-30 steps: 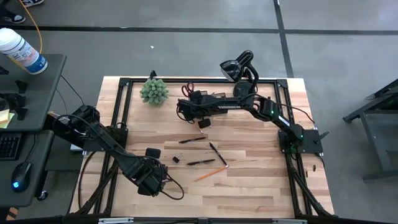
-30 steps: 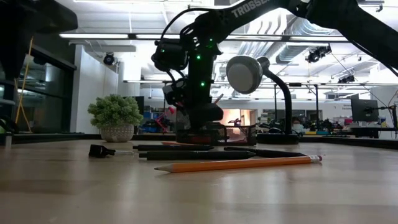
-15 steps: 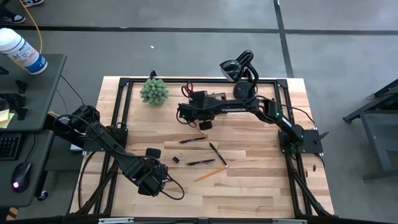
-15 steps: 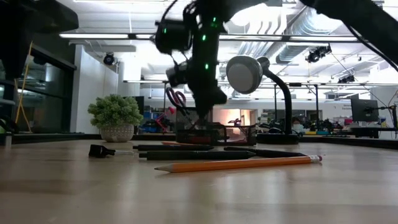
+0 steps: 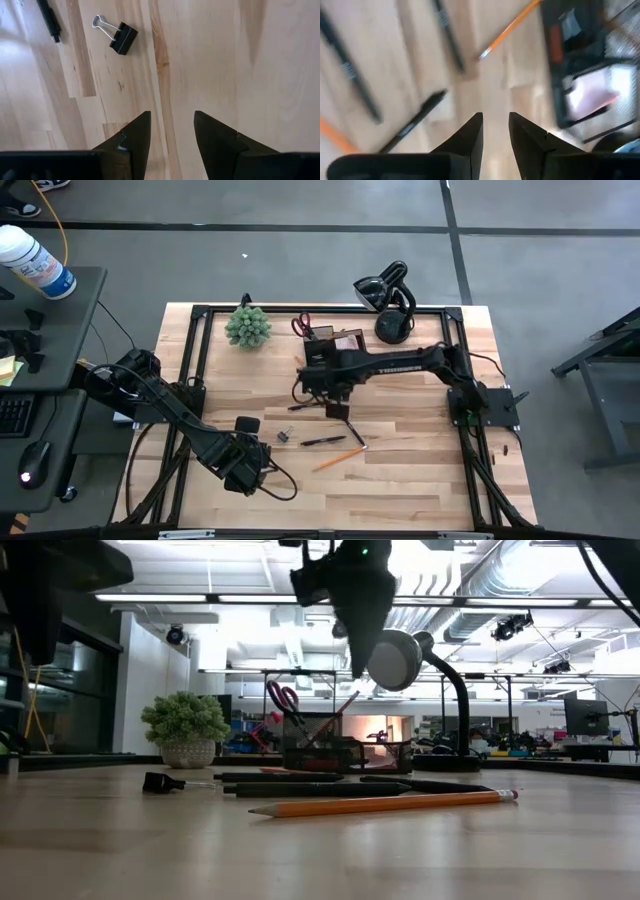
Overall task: Pick and place office supplies into organizer
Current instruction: Put the black binder clip into the black desk organizer
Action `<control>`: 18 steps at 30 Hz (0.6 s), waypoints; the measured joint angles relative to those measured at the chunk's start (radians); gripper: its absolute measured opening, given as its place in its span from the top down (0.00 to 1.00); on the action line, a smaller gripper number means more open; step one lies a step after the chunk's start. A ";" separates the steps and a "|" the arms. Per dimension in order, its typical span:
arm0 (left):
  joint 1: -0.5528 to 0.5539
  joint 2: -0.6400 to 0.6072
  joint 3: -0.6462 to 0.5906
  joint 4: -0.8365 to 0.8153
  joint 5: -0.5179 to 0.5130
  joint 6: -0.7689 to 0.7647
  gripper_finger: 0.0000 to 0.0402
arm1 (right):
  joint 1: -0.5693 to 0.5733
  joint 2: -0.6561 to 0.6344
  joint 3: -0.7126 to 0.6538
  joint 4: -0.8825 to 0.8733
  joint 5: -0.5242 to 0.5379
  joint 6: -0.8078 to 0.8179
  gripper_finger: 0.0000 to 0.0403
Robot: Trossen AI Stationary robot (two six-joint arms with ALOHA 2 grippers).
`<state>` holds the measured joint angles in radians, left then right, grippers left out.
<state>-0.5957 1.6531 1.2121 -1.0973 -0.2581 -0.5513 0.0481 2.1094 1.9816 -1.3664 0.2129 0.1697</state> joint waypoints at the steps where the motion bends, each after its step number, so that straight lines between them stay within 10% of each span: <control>1: 0.000 0.000 0.000 0.000 0.000 0.001 0.66 | 0.015 0.000 0.000 -0.021 -0.006 0.021 0.78; 18: 0.076 0.000 0.000 0.186 0.064 0.153 0.66 | 0.413 0.000 0.000 -0.203 0.126 0.534 0.79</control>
<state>-0.5202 1.6531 1.2121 -0.9115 -0.1937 -0.3978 0.4614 2.1090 1.9812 -1.5695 0.3384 0.7035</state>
